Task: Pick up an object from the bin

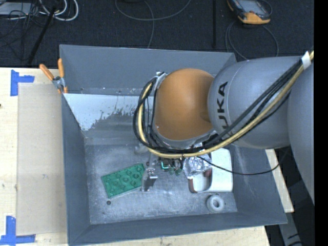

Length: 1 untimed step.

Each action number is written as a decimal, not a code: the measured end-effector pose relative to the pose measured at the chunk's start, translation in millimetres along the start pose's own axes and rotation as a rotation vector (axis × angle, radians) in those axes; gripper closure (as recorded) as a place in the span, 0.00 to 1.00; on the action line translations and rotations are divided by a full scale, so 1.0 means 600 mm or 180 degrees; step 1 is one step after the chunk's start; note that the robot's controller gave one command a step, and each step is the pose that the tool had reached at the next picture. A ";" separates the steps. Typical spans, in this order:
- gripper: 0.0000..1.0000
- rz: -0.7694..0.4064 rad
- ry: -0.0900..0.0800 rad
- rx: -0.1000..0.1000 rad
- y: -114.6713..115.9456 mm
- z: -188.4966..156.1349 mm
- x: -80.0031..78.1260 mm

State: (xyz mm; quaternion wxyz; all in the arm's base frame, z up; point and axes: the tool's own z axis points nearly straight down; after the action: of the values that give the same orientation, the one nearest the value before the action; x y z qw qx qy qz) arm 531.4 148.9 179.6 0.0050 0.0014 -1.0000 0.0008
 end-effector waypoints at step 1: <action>0.00 -0.0639 -0.0027 -0.0002 -0.010 0.079 -0.073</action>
Offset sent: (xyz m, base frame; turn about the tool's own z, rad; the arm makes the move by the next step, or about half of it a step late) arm 0.0437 -0.0060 -0.0461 -0.2010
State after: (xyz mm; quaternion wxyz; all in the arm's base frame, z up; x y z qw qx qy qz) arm 574.7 142.9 131.5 0.0008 0.1015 -0.9948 -0.0001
